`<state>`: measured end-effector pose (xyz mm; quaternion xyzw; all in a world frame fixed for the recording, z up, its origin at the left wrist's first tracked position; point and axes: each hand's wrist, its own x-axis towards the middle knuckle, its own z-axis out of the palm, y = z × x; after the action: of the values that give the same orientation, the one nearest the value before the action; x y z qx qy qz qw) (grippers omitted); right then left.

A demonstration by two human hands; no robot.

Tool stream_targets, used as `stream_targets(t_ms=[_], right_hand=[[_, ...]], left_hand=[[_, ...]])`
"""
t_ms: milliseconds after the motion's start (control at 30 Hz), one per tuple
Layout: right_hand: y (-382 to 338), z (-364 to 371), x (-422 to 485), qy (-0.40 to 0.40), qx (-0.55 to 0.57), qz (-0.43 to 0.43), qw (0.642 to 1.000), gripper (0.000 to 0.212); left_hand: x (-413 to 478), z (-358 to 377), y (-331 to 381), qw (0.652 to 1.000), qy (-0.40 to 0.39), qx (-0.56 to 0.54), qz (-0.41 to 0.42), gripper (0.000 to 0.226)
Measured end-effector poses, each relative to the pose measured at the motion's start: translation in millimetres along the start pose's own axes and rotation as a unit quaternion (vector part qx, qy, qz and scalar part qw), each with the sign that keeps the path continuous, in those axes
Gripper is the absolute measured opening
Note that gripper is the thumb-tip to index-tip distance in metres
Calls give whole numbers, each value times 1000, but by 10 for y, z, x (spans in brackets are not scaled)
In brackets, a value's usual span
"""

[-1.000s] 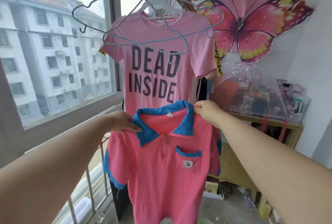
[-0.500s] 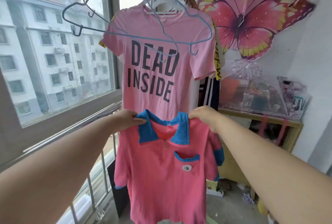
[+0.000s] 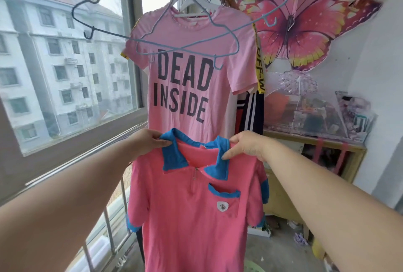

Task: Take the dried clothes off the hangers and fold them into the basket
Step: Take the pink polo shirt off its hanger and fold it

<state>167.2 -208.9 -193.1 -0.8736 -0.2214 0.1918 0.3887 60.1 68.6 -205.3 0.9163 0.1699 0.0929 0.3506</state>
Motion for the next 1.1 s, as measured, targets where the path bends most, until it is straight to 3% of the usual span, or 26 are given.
stream_targets(t_ms=[100,167,267,400,533,767,867,933,1033,1100], right_hand=[[-11,64,80,91,7,10,996,72],[-40,101,93,149,-13,18,989,66],[-32,200,120,200,-86,40,975,25],[-97,464,236,220,-76,93,968,36],[-190,678,281,214,63,98,970,36],[-331,944,264,187,274,89,939,19],[-376,991,255,136,345,86,925,9],[-423,993,210,106,370,72,920,10],[-478,958,93,69,378,59,921,12],[-514,923,12,35,372,52,926,20]], left_hand=[[-40,-31,28,999,-51,-5,-18,36],[-62,-19,34,997,-73,-3,-31,36],[-15,104,41,998,-15,-8,-58,31],[-34,349,209,995,60,51,-69,26],[-52,525,421,996,49,43,-58,19],[-55,657,472,977,66,-170,-108,20],[-82,701,483,975,63,-192,-94,19],[-123,707,506,977,57,-190,-79,26],[-178,668,525,971,33,-220,-85,53],[-184,622,500,975,-1,-208,-78,54]])
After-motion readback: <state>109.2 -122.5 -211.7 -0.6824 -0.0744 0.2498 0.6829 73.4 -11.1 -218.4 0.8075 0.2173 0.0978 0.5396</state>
